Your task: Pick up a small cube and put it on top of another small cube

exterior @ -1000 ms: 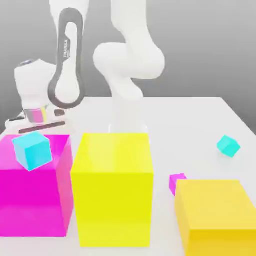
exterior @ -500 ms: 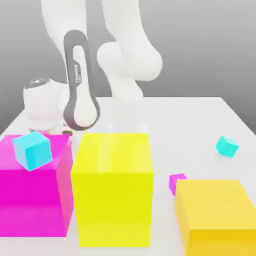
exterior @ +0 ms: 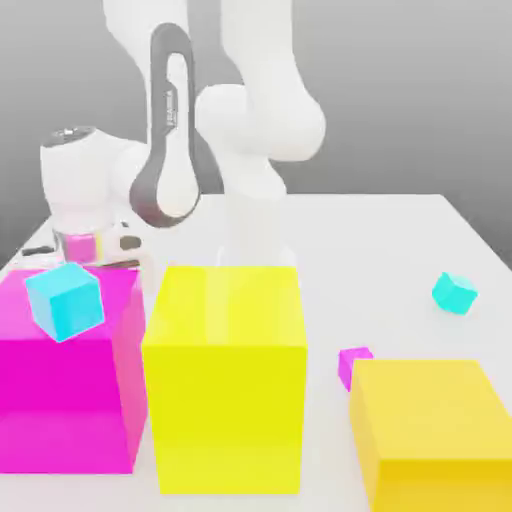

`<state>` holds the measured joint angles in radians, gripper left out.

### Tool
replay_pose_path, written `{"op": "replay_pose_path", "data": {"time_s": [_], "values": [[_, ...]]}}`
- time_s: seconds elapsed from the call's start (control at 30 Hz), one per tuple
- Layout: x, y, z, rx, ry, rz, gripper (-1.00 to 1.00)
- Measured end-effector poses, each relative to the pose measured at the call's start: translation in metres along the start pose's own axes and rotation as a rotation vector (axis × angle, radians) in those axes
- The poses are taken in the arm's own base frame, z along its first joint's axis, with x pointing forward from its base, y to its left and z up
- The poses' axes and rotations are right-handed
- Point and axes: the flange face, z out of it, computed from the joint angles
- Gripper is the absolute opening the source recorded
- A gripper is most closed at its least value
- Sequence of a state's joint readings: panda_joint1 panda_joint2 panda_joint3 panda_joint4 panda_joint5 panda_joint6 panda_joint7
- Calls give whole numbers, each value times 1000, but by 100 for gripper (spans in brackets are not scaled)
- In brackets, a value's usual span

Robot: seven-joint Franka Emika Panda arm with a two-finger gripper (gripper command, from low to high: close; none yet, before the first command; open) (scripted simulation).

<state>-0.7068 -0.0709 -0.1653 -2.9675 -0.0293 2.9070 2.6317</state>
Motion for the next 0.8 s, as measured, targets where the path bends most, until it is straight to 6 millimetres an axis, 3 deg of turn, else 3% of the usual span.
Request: {"op": "replay_pose_path", "data": {"time_s": [0.3, 0.6, 0.8], "values": [[-24, -41, -5, -15, -64, -191, -100], [-54, -89, -21, -19, -28, -633, -100], [-124, -77, -88, 15, 20, -1111, -100]]}}
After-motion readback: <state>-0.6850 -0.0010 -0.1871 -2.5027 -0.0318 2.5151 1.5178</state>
